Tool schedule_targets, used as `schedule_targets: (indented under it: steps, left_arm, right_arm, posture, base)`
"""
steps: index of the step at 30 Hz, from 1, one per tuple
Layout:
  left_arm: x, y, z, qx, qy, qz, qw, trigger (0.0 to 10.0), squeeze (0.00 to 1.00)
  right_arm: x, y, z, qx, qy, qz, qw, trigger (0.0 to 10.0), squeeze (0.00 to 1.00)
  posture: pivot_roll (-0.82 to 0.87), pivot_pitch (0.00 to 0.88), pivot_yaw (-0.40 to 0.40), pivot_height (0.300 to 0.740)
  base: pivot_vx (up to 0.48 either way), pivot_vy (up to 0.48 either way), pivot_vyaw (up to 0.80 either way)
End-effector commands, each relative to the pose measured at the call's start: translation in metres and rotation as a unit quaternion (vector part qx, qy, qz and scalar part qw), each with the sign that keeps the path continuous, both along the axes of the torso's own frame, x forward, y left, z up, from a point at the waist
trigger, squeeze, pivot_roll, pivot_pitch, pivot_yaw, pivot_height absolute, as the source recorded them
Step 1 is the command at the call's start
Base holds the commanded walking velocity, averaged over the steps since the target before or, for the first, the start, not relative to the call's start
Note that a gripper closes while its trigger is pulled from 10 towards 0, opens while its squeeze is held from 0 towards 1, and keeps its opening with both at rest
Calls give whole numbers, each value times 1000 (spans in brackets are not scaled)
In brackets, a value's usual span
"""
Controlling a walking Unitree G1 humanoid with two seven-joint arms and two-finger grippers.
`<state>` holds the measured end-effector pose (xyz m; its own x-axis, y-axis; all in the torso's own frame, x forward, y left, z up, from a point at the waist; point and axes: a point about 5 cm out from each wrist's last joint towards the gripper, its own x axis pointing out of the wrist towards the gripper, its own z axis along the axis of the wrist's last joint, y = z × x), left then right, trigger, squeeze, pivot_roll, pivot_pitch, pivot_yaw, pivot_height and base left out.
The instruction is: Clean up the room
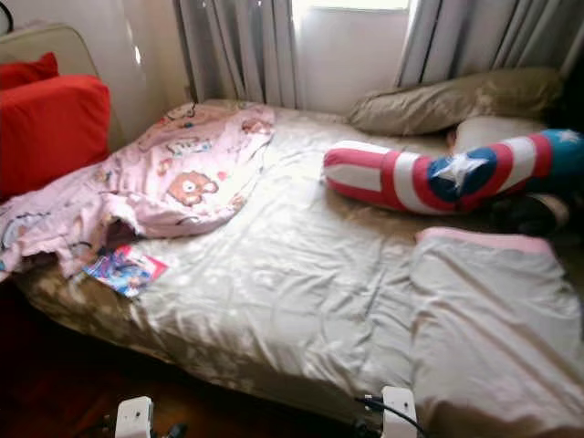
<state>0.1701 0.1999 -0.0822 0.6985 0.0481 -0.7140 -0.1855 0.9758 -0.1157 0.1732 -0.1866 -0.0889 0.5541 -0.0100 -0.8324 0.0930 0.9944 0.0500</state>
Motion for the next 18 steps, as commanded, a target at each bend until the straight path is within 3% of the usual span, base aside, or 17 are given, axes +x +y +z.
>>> schedule_targets:
  steps: [1, 4, 9, 18]
  left_arm:
    - [-6, 8, -2, 9, 14, 3, 1000, 10000, 0]
    - [-6, 9, -2, 10, 15, 5, 1000, 10000, 0]
    - [-7, 9, -3, 10, 22, 10, 1000, 10000, 0]
    - [-6, 9, -3, 8, 21, 13, 1000, 10000, 0]
  right_arm:
    - [2, 11, 0, 7, -2, 6, 1000, 10000, 0]
    - [0, 14, -2, 8, 2, 5, 1000, 10000, 0]
    - [-5, 13, -4, 7, 9, 6, 1000, 10000, 0]
    - [-8, -20, 0, -7, 6, -3, 1000, 10000, 0]
  posture:
    - [140, 0, -20, 740]
    - [140, 0, -21, 740]
    - [137, 0, -22, 740]
    - [135, 0, -26, 740]
  base:
    - [0, -420, 0]
    - [0, -416, 0]
    - [0, 0, -643]
    - [0, 0, -697]
